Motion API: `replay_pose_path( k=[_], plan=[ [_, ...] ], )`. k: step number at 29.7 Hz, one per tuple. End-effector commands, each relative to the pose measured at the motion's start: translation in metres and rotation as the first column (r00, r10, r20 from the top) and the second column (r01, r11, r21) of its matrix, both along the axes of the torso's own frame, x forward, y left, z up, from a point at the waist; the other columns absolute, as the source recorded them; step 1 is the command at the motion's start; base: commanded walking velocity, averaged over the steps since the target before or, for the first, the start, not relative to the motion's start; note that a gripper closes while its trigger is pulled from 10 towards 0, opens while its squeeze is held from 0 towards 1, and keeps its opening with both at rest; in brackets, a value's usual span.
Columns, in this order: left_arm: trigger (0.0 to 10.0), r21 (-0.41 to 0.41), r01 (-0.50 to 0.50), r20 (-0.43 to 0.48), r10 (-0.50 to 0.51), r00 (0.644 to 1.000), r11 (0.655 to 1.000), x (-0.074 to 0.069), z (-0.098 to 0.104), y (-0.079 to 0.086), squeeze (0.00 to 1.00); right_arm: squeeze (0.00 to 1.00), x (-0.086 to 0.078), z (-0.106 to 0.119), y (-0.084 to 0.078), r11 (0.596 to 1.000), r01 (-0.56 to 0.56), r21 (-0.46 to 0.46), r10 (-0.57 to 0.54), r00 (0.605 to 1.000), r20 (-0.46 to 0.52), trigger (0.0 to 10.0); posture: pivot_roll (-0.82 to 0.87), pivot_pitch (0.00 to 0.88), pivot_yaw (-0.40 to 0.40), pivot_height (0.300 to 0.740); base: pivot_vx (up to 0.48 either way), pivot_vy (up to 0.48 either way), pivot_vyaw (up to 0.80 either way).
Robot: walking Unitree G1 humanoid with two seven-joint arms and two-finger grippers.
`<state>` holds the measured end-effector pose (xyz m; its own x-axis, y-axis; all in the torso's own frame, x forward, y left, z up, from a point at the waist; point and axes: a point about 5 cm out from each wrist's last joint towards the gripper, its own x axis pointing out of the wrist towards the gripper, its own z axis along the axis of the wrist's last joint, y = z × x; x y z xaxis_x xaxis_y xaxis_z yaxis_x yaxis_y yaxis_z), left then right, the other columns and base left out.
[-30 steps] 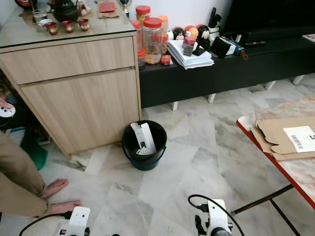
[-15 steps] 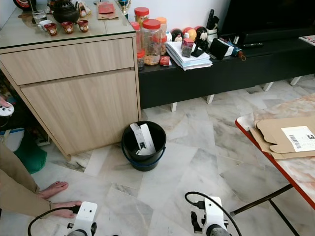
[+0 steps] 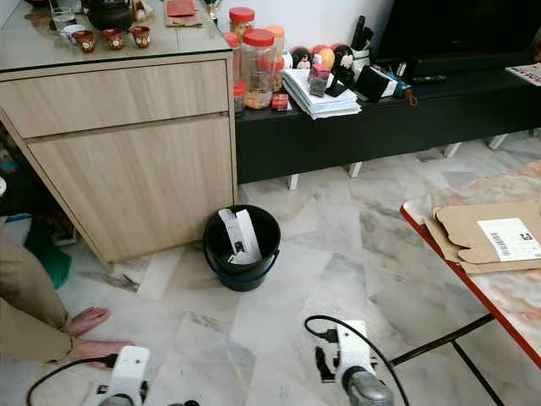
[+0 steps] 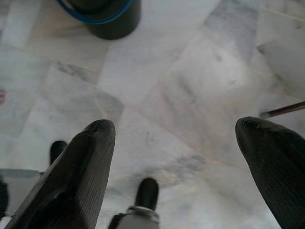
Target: Picking trash to rubbish bin
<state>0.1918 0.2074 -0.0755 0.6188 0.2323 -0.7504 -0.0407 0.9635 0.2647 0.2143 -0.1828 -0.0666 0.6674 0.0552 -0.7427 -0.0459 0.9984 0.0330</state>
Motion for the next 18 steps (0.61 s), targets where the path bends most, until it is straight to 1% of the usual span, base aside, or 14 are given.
replay_pose_path(
  k=[1, 3, 9, 11, 15, 18],
  plan=[
    [10.0, 0.005, -0.044, -0.016, 0.044, 0.999, 0.999, -0.009, -0.003, 0.006, 0.00, 0.00, -0.004, -0.002, 0.001, 1.000, -0.001, -0.001, 0.001, 1.000, -0.020, 10.0, 0.10, 0.079, -0.077, 0.740, 0.000, 0.000, 0.00],
    [10.0, 0.031, -0.074, -0.020, 0.075, 0.997, 0.997, -0.013, -0.002, 0.020, 0.00, 0.00, -0.005, -0.005, 0.010, 1.000, -0.015, 0.012, 0.015, 0.999, -0.030, 10.0, 0.12, 0.085, -0.054, 0.740, 0.000, 0.000, 0.00],
    [10.0, 0.058, -0.097, -0.027, 0.099, 0.995, 0.994, -0.022, -0.003, 0.032, 0.00, 0.00, -0.008, -0.007, 0.021, 0.999, -0.020, 0.034, 0.022, 0.999, -0.039, 10.0, 0.13, 0.087, -0.046, 0.740, 0.000, 0.000, 0.00],
    [10.0, 0.063, -0.116, -0.022, 0.118, 0.993, 0.991, -0.023, -0.002, 0.036, 0.00, 0.00, -0.007, -0.007, 0.024, 0.999, -0.027, 0.039, 0.028, 0.999, -0.038, 10.0, 0.14, 0.084, -0.049, 0.740, 0.000, 0.000, 0.00],
    [10.0, 0.063, -0.121, -0.020, 0.123, 0.992, 0.991, -0.024, -0.002, 0.037, 0.00, 0.00, -0.008, -0.007, 0.024, 0.999, -0.033, 0.037, 0.034, 0.999, -0.042, 10.0, 0.14, 0.089, -0.047, 0.740, 0.000, 0.000, 0.00],
    [10.0, 0.063, -0.099, -0.016, 0.101, 0.995, 0.993, -0.023, -0.002, 0.036, 0.00, 0.00, -0.006, -0.006, 0.025, 0.999, -0.031, 0.044, 0.032, 0.999, -0.029, 10.0, 0.12, 0.089, -0.049, 0.740, 0.000, 0.000, 0.00]
  ],
)
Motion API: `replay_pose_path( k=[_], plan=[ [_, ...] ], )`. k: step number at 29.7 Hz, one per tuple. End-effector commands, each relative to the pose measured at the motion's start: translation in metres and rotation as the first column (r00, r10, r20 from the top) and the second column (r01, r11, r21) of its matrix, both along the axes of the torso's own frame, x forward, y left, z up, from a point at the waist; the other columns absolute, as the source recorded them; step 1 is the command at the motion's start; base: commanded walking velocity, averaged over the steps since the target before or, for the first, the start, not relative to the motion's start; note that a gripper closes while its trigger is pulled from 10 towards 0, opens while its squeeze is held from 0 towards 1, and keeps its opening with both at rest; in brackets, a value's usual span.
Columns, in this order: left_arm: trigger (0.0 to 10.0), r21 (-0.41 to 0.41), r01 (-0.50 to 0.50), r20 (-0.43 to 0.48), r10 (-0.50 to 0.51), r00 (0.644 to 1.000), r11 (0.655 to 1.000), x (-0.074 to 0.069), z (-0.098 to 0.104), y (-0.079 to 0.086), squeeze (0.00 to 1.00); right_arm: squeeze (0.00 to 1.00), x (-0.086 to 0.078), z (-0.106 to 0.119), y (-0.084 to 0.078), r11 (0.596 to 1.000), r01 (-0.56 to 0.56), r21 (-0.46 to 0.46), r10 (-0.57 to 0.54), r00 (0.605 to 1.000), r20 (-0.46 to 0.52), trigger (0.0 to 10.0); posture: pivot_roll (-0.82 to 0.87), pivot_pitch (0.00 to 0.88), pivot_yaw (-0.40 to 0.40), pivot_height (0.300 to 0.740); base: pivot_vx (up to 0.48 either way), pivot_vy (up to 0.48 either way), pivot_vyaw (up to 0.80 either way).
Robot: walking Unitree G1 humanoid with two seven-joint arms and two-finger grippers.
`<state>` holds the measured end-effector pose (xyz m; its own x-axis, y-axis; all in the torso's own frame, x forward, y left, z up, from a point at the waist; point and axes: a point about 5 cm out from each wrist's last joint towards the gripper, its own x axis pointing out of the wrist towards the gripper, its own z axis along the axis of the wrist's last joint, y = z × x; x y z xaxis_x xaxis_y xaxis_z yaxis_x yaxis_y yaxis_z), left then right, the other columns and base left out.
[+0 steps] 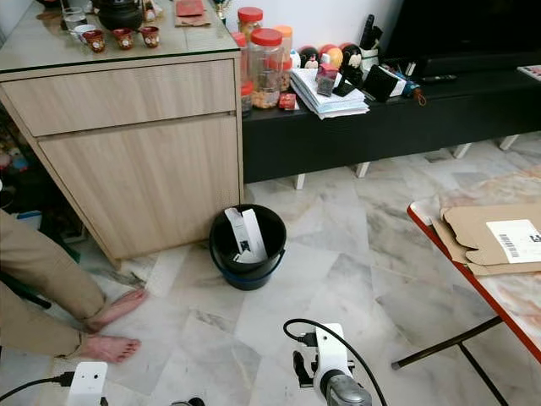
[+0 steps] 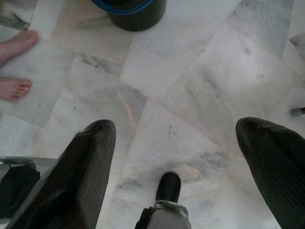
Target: Picking trash to rubbish bin
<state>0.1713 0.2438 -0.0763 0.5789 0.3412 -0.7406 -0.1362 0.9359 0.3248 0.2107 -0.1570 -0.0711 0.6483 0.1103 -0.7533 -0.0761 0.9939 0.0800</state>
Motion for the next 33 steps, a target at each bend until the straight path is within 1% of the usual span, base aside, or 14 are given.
replay_pose_path(
  k=[1, 3, 6, 8, 10, 14, 18, 22, 25, 33],
  plan=[
    [10.0, 0.000, 0.007, -0.005, -0.007, 1.000, 1.000, -0.002, -0.001, -0.001, 0.00, 0.00, -0.002, -0.001, -0.001, 1.000, 0.000, -0.001, 0.000, 1.000, -0.006, 10.0, 0.12, 0.089, -0.049, 0.740, 0.000, 0.000, 0.00],
    [10.0, 0.000, 0.024, -0.001, -0.024, 1.000, 1.000, 0.001, 0.000, -0.002, 0.00, 0.00, -0.002, -0.001, -0.001, 1.000, 0.005, -0.002, -0.005, 1.000, -0.005, 10.0, 0.11, 0.076, -0.038, 0.740, 0.000, 0.000, 0.00],
    [10.0, 0.000, 0.049, -0.004, -0.049, 0.999, 0.999, 0.004, 0.001, -0.004, 0.00, 0.00, -0.004, -0.002, -0.006, 0.999, 0.049, -0.001, -0.049, 0.999, -0.011, 10.0, 0.11, 0.065, -0.028, 0.740, 0.000, 0.000, 0.00],
    [10.0, 0.000, 0.061, -0.003, -0.061, 0.998, 0.998, 0.005, 0.001, -0.005, 0.00, 0.00, -0.005, -0.002, -0.007, 0.998, 0.058, 0.000, -0.058, 0.998, -0.013, 10.0, 0.11, 0.064, -0.027, 0.740, 0.000, 0.000, 0.00],
    [10.0, 0.002, 0.065, 0.007, -0.065, 0.998, 0.998, 0.008, 0.002, -0.005, 0.00, 0.00, -0.006, -0.003, -0.008, 0.999, 0.037, -0.012, -0.038, 0.999, -0.023, 10.0, 0.11, 0.062, -0.026, 0.740, 0.000, 0.000, -0.63],
    [10.0, -0.002, 0.067, 0.005, -0.067, 0.998, 0.998, 0.009, 0.002, -0.007, 0.00, 0.00, -0.011, -0.006, -0.011, 0.998, 0.061, -0.015, -0.062, 0.997, -0.040, 10.0, 0.10, 0.052, -0.035, 0.740, 0.000, 0.000, -0.79],
    [10.0, -0.013, 0.053, 0.012, -0.053, 0.999, 0.998, 0.009, 0.001, -0.010, 0.00, 0.00, -0.012, -0.006, -0.013, 0.999, 0.043, -0.028, -0.044, 0.998, -0.045, 10.0, 0.10, 0.047, -0.042, 0.740, 0.000, 0.000, -0.78],
    [10.0, -0.017, 0.051, 0.009, -0.051, 0.999, 0.999, 0.006, 0.000, -0.011, 0.00, 0.00, -0.012, -0.006, -0.015, 0.999, 0.041, -0.036, -0.042, 0.998, -0.046, 10.0, 0.10, 0.048, -0.041, 0.740, 0.000, 0.000, -0.78],
    [10.0, -0.023, 0.047, 0.000, -0.047, 0.999, 0.999, 0.001, -0.002, -0.011, 0.00, 0.00, -0.012, -0.006, -0.015, 0.998, 0.045, -0.038, -0.047, 0.998, -0.045, 10.0, 0.10, 0.060, -0.040, 0.740, 0.000, 0.000, -0.78],
    [10.0, -0.015, 0.048, -0.013, -0.048, 0.999, 0.999, -0.002, -0.004, -0.011, 0.00, 0.00, -0.016, -0.008, -0.013, 0.998, 0.046, -0.041, -0.048, 0.997, -0.054, 10.0, 0.11, 0.088, -0.043, 0.740, 0.000, 0.000, -0.78]
  ],
)
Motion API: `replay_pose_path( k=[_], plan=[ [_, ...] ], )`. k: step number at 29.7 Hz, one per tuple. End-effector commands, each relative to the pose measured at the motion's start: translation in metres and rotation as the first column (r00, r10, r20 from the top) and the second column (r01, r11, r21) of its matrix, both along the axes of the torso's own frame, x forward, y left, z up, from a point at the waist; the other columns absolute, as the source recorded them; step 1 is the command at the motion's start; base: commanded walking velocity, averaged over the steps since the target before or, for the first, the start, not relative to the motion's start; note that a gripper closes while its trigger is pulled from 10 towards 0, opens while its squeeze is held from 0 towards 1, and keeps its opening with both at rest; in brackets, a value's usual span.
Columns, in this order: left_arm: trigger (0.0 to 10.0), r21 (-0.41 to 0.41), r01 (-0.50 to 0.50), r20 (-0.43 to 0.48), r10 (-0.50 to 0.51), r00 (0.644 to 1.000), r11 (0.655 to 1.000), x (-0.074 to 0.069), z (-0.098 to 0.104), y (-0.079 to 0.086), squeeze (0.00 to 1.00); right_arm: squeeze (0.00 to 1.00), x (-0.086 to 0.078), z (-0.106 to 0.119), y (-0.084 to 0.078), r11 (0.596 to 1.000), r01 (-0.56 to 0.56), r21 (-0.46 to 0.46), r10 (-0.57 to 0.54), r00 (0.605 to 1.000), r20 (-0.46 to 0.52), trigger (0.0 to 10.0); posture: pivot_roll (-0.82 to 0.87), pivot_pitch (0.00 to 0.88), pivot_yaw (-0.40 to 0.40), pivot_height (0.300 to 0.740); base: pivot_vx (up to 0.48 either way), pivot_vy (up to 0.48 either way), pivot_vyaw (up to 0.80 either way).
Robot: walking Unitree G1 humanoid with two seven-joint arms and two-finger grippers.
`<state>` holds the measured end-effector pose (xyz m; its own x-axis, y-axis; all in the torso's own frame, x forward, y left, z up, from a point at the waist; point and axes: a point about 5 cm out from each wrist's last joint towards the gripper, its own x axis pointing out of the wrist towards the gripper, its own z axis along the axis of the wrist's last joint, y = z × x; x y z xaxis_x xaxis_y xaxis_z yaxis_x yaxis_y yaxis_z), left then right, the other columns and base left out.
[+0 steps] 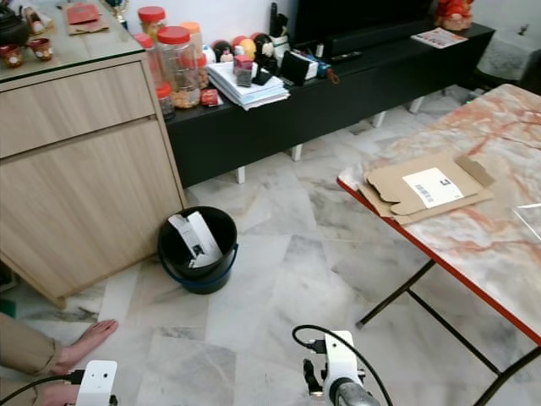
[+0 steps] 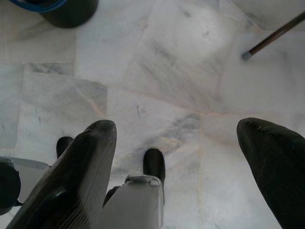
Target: Picking trash to rubbish bin
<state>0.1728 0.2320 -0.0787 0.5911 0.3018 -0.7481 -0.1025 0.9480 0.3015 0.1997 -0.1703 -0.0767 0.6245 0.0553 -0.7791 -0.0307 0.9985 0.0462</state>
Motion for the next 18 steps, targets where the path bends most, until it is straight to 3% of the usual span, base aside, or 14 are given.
replay_pose_path(
  k=[1, 10, 18],
  plan=[
    [10.0, 0.014, 0.015, -0.014, -0.015, 1.000, 1.000, -0.0036, -0.0015, 0.0005, 0.00, 0.00, -0.0054, -0.0030, 0.0004, 1.000, 0.003, -0.004, -0.003, 1.000, -0.020, 10.0, 0.11, 0.088, -0.043, 0.740, 0.000, 0.000, -0.78],
    [10.0, 0.022, 0.008, -0.018, -0.007, 1.000, 1.000, -0.0031, -0.0013, 0.0007, 0.00, 0.00, -0.0034, -0.0020, 0.0006, 1.000, 0.000, -0.004, 0.000, 1.000, -0.017, 10.0, 0.11, 0.100, -0.049, 0.740, 0.000, -0.347, -0.78],
    [10.0, 0.019, 0.007, -0.022, -0.007, 1.000, 1.000, -0.0062, -0.0030, -0.0010, 0.00, 0.00, -0.0044, -0.0023, -0.0022, 1.000, -0.006, -0.012, 0.006, 1.000, -0.019, 10.0, 0.10, 0.116, -0.056, 0.740, 0.000, 0.000, -0.78]
  ],
)
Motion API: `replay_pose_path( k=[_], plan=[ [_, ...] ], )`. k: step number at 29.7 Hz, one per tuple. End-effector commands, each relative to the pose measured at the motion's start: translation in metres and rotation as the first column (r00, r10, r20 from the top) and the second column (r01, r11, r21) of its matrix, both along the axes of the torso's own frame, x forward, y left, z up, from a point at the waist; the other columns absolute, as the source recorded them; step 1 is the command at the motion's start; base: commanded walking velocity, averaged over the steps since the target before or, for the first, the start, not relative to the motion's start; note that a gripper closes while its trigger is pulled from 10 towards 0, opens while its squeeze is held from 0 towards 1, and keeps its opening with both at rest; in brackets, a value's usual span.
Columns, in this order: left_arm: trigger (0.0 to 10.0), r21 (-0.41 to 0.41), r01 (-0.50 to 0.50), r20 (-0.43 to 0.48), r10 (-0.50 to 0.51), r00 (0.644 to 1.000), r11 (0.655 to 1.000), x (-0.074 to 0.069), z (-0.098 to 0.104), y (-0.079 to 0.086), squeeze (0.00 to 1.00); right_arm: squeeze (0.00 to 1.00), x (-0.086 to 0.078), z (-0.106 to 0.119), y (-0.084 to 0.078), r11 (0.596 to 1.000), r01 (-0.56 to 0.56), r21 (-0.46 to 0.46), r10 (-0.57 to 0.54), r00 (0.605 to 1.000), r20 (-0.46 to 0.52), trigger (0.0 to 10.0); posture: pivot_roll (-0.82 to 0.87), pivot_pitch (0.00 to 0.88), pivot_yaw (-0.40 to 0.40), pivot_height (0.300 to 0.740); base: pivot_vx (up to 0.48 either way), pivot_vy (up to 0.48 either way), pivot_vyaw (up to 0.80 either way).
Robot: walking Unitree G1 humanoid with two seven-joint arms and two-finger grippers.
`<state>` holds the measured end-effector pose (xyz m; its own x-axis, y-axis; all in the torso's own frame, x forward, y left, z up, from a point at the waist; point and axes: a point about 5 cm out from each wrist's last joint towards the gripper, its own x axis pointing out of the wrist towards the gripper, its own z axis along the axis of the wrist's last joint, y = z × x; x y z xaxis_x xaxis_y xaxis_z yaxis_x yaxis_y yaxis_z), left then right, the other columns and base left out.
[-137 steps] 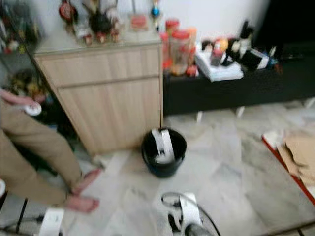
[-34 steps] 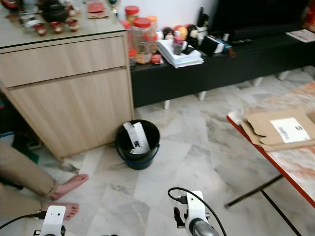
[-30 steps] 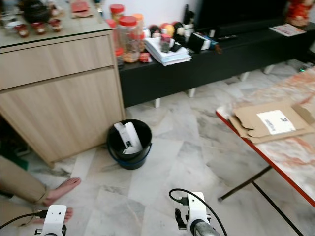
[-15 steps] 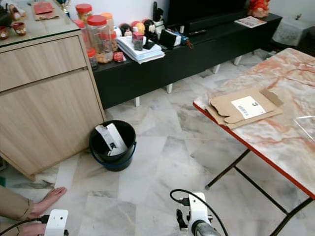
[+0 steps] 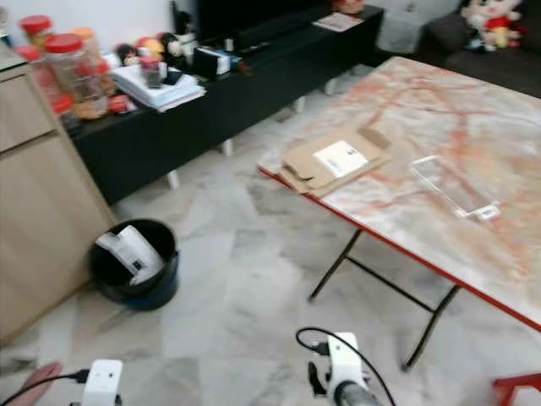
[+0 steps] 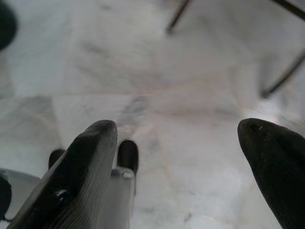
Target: Picking trash to rubbish bin
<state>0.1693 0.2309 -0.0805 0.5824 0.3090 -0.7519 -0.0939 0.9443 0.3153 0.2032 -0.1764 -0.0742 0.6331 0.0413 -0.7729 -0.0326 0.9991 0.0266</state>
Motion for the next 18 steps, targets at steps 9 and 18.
replay_pose_path(
  k=[9, 18],
  plan=[
    [10.0, 0.000, -0.004, -0.013, 0.004, 1.000, 1.000, -0.0052, -0.0027, -0.0020, 0.00, 0.00, -0.0082, -0.0048, 0.0030, 1.000, -0.014, 0.003, 0.014, 0.999, -0.032, 10.0, 0.11, 0.118, -0.067, 0.740, 0.000, 0.000, -0.78],
    [10.0, -0.003, -0.007, -0.020, 0.007, 1.000, 1.000, -0.0108, -0.0051, -0.0030, 0.00, 0.00, -0.0067, -0.0040, 0.0033, 1.000, -0.030, 0.000, 0.030, 0.999, -0.029, 10.0, 0.11, 0.108, -0.071, 0.740, 0.000, 0.000, -0.78]
  ],
)
